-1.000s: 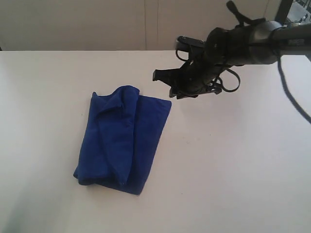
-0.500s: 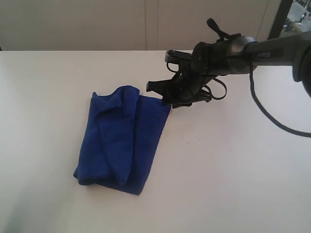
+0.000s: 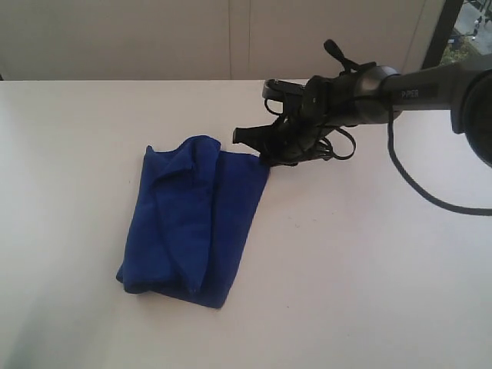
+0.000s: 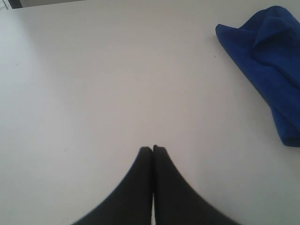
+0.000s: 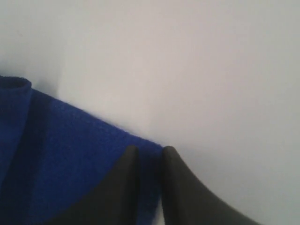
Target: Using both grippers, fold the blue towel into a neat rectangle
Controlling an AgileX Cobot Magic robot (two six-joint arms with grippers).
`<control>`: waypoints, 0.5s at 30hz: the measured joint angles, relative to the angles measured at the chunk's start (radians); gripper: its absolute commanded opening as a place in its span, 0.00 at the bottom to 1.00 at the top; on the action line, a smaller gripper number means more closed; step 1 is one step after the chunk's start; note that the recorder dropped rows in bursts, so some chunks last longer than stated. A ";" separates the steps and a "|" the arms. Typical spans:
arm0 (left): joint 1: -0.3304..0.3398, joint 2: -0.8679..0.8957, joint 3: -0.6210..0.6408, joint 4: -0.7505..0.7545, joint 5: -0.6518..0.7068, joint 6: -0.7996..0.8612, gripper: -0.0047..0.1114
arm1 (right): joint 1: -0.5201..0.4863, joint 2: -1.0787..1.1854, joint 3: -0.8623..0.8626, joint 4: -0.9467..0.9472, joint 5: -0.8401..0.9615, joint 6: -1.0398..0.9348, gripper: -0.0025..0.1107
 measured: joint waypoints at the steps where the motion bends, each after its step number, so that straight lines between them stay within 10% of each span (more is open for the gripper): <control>1: 0.000 0.000 0.000 0.000 0.000 0.000 0.04 | 0.000 0.000 0.000 0.000 0.004 0.000 0.02; 15: 0.000 0.000 0.000 0.000 0.000 0.000 0.04 | 0.000 -0.140 -0.010 -0.076 -0.014 0.000 0.02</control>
